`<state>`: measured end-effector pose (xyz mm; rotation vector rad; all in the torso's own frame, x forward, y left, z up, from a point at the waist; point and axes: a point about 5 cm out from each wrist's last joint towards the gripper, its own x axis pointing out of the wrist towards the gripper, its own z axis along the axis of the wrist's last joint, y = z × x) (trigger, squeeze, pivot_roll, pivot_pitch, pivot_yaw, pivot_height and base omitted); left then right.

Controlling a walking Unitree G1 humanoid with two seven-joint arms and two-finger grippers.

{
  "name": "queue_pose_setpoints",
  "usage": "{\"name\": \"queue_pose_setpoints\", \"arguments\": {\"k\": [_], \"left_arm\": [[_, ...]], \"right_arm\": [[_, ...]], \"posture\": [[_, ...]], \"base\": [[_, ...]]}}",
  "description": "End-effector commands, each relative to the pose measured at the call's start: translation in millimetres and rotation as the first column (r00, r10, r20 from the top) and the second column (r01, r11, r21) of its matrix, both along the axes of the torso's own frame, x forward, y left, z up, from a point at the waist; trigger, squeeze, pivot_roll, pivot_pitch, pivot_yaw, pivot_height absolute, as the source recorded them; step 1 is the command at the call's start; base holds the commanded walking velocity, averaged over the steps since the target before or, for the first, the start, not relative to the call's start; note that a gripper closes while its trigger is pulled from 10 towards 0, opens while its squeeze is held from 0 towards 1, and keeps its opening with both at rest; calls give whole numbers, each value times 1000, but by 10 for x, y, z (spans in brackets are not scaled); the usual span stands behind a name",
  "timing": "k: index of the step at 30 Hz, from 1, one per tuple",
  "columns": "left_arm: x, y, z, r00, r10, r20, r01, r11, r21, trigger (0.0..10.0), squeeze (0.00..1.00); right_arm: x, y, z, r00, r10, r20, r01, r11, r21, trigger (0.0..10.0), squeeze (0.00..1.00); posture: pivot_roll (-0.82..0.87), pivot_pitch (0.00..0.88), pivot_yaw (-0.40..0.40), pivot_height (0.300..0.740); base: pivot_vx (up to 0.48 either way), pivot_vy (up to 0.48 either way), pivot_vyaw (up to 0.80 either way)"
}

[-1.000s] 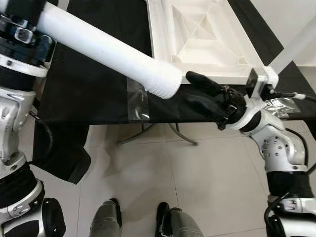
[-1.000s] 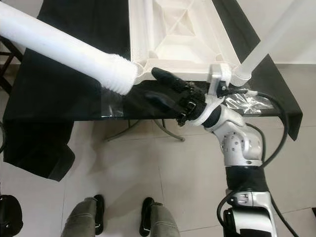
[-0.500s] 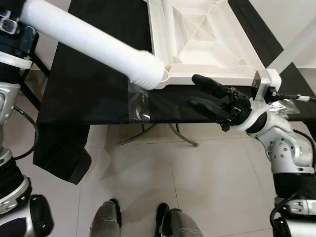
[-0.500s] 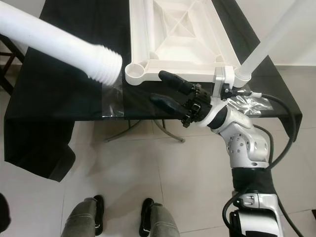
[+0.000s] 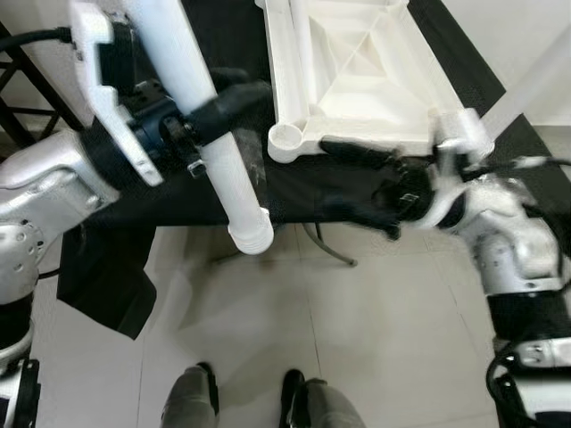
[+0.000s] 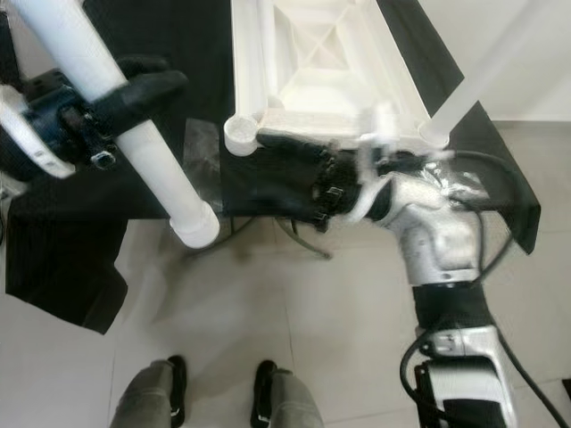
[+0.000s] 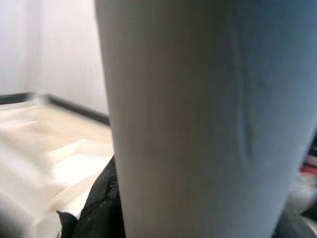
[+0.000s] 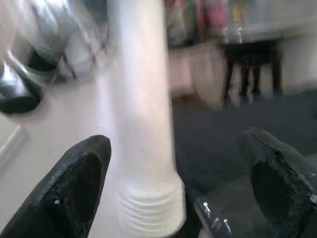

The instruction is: Building children table

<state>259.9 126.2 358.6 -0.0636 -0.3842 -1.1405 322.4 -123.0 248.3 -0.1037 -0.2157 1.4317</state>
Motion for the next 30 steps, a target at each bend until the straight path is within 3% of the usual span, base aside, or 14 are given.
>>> {"name": "queue_pose_setpoints", "arguments": {"k": [1,2,5,7,13,21,22,23,30], "left_arm": [[-60,-160,-22,994,-109,11,108,993,54,0,0],[-81,-258,-36,986,-165,14,163,982,92,0,0],[-97,-317,-48,980,-199,15,196,974,117,0,0],[-110,-436,-91,963,-269,16,262,949,175,0,0],[-74,-622,-197,934,-356,28,332,894,301,0,0],[21,-681,-123,927,-370,57,337,891,303,0,0],[25,-693,-109,926,-373,62,340,892,299,0,0],[24,-703,-99,923,-378,64,344,891,295,0,0],[52,-711,-83,917,-390,78,352,888,297,0,0]], "right_arm": [[26,135,-139,1000,7,13,-6,996,-86,10000,0],[48,232,-179,999,24,37,-19,991,-129,10000,0],[56,288,-200,998,38,52,-30,987,-156,10000,0],[54,414,-165,991,97,90,-77,976,-205,10000,0],[50,611,14,974,175,145,-142,966,-214,10000,0],[15,807,-10,957,246,154,-209,953,-219,10000,0],[1,828,-15,955,257,149,-224,952,-210,8157,0],[-9,843,-22,954,264,141,-234,952,-199,0,0],[-14,879,-55,955,268,125,-244,953,-181,0,0]], "posture": [[194,183,-128,740],[200,182,-124,740],[200,182,-124,740],[192,180,-122,740],[180,178,-118,740],[172,178,-115,740],[173,178,-113,740],[174,178,-113,740],[171,174,-111,740]], "base": [[0,0,0],[0,0,0],[0,0,0],[0,0,0],[0,0,0],[0,0,0],[0,0,0],[0,0,0],[0,0,0]]}}
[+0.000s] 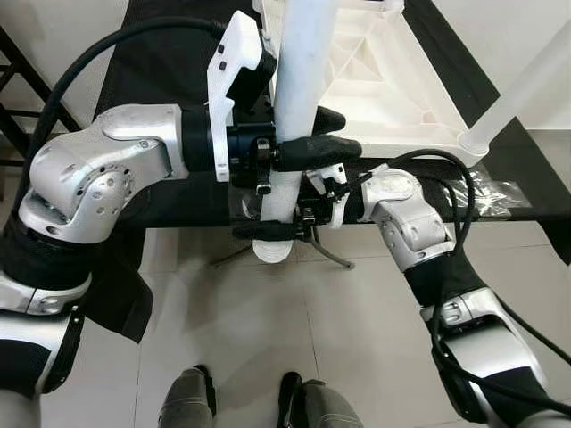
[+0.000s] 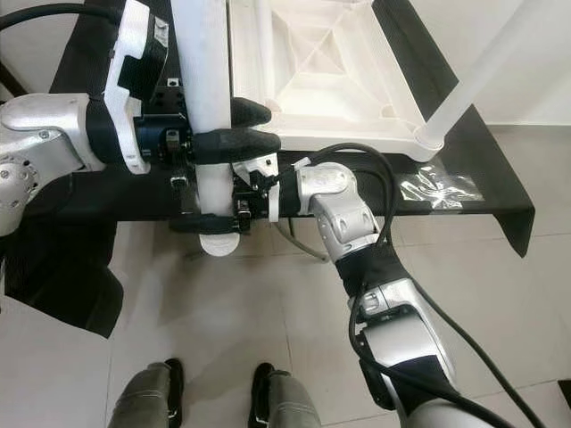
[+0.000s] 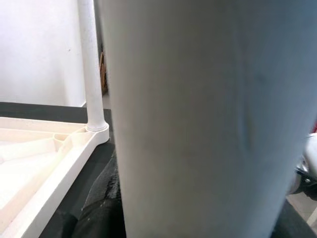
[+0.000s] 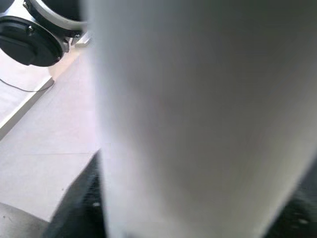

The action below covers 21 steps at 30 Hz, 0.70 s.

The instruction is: Building children table

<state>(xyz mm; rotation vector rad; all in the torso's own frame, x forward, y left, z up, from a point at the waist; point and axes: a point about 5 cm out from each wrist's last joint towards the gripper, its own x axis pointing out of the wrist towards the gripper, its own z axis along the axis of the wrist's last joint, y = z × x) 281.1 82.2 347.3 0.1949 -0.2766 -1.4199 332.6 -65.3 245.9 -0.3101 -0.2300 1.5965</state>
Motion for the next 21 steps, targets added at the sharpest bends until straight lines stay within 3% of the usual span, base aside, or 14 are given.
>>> {"name": "queue_pose_setpoints", "arguments": {"k": [1,12,17,19,20,21], "left_arm": [[-159,-271,30,986,-163,40,163,987,-5,0,0],[-103,-258,54,985,-160,62,161,987,-23,0,0],[-55,-229,122,987,-130,98,138,988,-73,0,0],[-2,-186,204,990,-53,133,70,989,-133,0,1000],[-2,-186,204,990,-53,133,70,989,-133,0,1000],[31,-156,240,990,-8,142,31,986,-162,3686,1000]], "right_arm": [[-116,302,-31,994,106,9,-105,994,-23,0,0],[-96,322,-84,996,87,3,-87,996,-35,0,0],[-78,313,-125,998,51,22,-50,998,-47,0,0],[-53,290,-120,1000,14,24,-13,999,-31,0,0],[-53,290,-120,1000,14,24,-13,999,-31,0,0],[-38,275,-115,1000,-6,25,6,1000,-21,0,0]], "posture": [[171,174,-111,740],[166,171,-116,740],[162,170,-114,740],[160,169,-111,740],[160,169,-111,740],[157,167,-108,740]], "base": [[0,0,0],[0,0,0],[0,0,0],[0,0,0],[0,0,0],[0,0,0]]}}
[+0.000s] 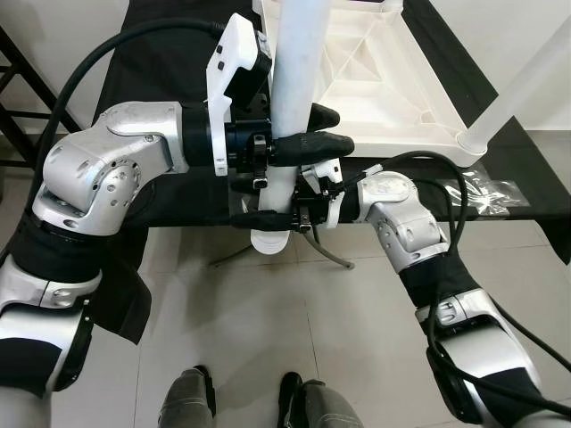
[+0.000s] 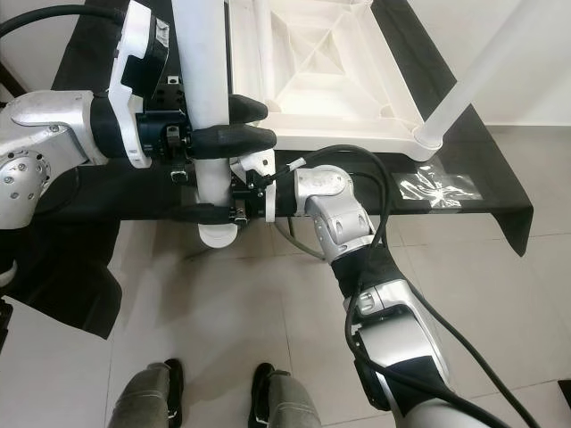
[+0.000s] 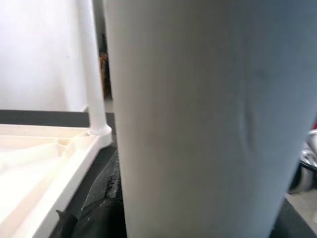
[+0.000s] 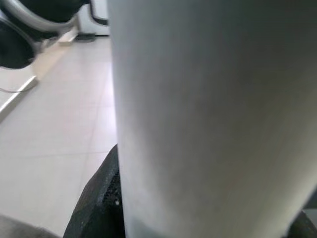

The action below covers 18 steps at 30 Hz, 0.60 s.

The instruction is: Building children table

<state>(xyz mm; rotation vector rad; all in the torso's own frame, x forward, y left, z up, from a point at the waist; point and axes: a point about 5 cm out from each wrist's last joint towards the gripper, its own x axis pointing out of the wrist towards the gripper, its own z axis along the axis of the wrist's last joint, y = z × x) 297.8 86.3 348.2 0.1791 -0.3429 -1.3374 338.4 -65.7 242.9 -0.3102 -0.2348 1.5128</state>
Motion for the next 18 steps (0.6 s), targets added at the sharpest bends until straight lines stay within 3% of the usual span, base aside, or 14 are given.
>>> {"name": "queue_pose_setpoints", "arguments": {"k": [1,3,4,5,6,7,11,17,18], "left_arm": [[-111,-128,286,992,-33,126,50,990,-132,10000,1000],[-96,22,386,990,39,139,-9,978,-206,10000,1000],[-109,189,475,984,97,146,-54,961,-270,10000,1000],[-109,189,475,984,97,146,-54,961,-270,10000,1000],[-143,358,541,978,142,153,-89,946,-312,10000,1000],[-143,358,541,978,142,153,-89,946,-312,10000,1000],[-236,715,627,955,241,172,-165,916,-366,10000,1000],[-289,874,684,940,292,175,-202,891,-406,10000,1000],[-357,1045,736,919,358,167,-246,849,-467,10000,1000]], "right_arm": [[-76,253,-69,999,45,14,-45,999,-17,0,0],[-43,197,-30,1000,-7,7,6,999,37,0,0],[-21,138,12,999,-50,-6,50,994,93,0,0],[-21,138,12,999,-50,-6,50,994,93,0,0],[-12,79,44,997,-81,-19,83,987,138,0,0],[-12,79,44,997,-81,-19,83,987,138,0,0],[5,-59,84,988,-150,-38,154,965,212,0,0],[41,-135,125,976,-210,-47,215,942,256,0,0],[179,-258,238,930,-350,-115,367,854,369,0,0]], "posture": [[154,166,-106,740],[150,167,-104,740],[148,165,-102,740],[148,165,-102,740],[147,165,-101,740],[147,165,-101,740],[140,158,-97,740],[139,155,-97,740],[135,140,-102,740]], "base": [[0,0,0],[0,0,0],[0,0,0],[0,0,0],[0,0,0],[0,0,0],[0,0,0],[0,0,0],[0,0,0]]}}
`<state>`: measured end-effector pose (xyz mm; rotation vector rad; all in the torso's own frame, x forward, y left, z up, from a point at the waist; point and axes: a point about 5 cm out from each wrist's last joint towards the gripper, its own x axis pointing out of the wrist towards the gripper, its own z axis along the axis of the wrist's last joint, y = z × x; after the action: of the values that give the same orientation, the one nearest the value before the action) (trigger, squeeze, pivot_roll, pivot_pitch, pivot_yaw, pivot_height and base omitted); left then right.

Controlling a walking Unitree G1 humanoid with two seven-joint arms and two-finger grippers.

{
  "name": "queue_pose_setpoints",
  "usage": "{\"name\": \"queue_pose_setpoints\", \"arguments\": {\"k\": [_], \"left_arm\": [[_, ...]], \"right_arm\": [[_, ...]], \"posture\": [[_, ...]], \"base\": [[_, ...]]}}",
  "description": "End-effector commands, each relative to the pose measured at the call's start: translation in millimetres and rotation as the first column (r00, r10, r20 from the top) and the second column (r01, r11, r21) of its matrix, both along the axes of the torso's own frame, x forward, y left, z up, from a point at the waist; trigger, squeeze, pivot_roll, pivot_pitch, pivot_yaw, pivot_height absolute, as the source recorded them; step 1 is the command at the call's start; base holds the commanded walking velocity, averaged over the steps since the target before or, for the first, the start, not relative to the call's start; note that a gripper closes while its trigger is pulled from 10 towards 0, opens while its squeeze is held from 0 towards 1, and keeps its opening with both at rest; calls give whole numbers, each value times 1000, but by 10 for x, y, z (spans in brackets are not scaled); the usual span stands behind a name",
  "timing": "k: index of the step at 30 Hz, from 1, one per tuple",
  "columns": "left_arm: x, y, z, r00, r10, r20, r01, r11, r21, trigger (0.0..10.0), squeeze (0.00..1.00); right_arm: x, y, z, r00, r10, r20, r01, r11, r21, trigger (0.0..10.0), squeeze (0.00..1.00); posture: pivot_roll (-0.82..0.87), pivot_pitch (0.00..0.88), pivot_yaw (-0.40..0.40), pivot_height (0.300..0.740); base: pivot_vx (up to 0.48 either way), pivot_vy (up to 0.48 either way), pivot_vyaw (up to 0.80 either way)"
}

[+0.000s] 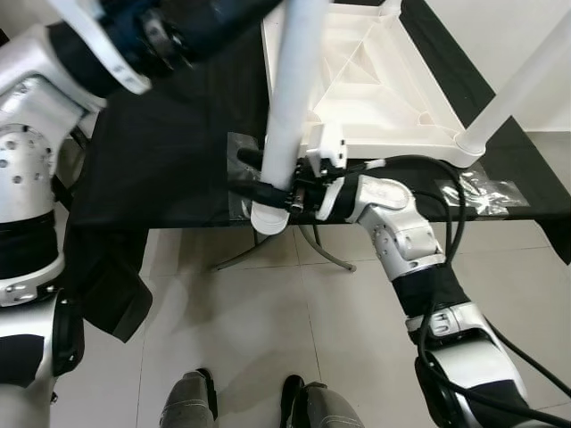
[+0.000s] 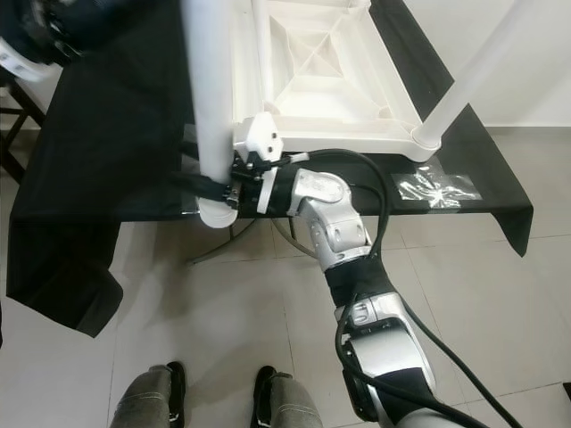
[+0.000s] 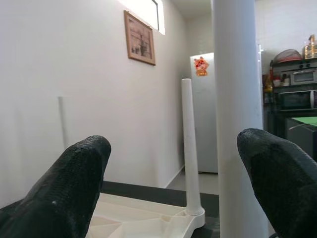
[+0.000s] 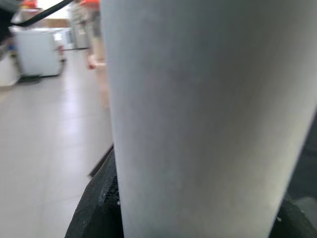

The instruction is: Building children table

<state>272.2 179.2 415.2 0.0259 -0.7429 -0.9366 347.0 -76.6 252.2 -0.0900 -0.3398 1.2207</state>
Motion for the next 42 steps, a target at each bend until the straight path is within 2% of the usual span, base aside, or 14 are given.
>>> {"name": "queue_pose_setpoints", "arguments": {"k": [1,2,3,8,12,13,14,15,19,21,23,28,36,42], "left_arm": [[-136,196,84,997,65,37,-62,995,-78,10000,1000],[-136,196,84,997,65,37,-62,995,-78,10000,1000],[-173,270,99,995,95,40,-90,989,-115,10000,1000],[-191,278,88,994,102,35,-97,988,-116,10000,1000],[-48,306,-526,941,288,-176,-320,927,-195,10000,1000],[3,218,-800,914,304,-269,-361,912,-194,10000,0],[19,152,-1000,888,314,-335,-391,900,-193,10000,0],[20,89,-1196,857,315,-407,-420,885,-201,10000,0],[30,22,-1467,801,334,-498,-470,865,-177,10000,0],[53,55,-1705,728,386,-566,-531,840,-110,10000,0],[53,55,-1705,728,386,-566,-531,840,-110,10000,0],[32,151,-1908,624,474,-621,-632,774,-45,10000,0],[-30,-35,-2026,618,518,-591,-618,785,42,10000,0],[-140,-3,-2069,592,540,-598,-641,766,57,10000,0]], "right_arm": [[177,-216,205,975,-216,-49,221,952,211,0,0],[177,-216,205,975,-216,-49,221,952,211,0,0],[251,-280,255,950,-293,-105,311,908,282,0,0],[242,-284,266,950,-287,-121,310,901,303,0,0],[36,-212,189,968,-179,-178,239,878,415,0,0],[-33,-212,128,965,-192,-179,249,885,393,0,0],[-86,-211,85,963,-201,-180,256,890,377,0,0],[-127,-220,56,957,-215,-194,274,887,371,9765,0],[-147,-243,18,939,-258,-226,328,870,369,10000,0],[-149,-253,-42,916,-312,-251,388,847,362,10000,0],[-149,-253,-42,916,-312,-251,388,847,362,10000,0],[-178,-279,-120,872,-410,-269,483,811,329,10000,0],[-246,-263,-180,823,-474,-315,562,763,319,10000,0],[-234,-220,-135,832,-468,-298,549,771,321,10000,0]], "posture": [[135,140,-102,740],[135,140,-102,740],[135,140,-102,740],[136,139,-102,740],[133,94,-88,740],[102,77,-82,740],[102,77,-82,740],[77,77,-72,740],[60,84,-58,740],[42,76,-33,740],[42,76,-33,740],[25,114,-17,740],[39,125,-5,740],[60,134,-18,740]], "base": [[0,0,0],[0,0,0],[0,0,0],[0,0,0],[0,0,0],[0,0,0],[0,0,0],[0,0,0],[0,0,0],[0,0,0],[0,0,0],[0,0,0],[0,0,0],[0,0,0]]}}
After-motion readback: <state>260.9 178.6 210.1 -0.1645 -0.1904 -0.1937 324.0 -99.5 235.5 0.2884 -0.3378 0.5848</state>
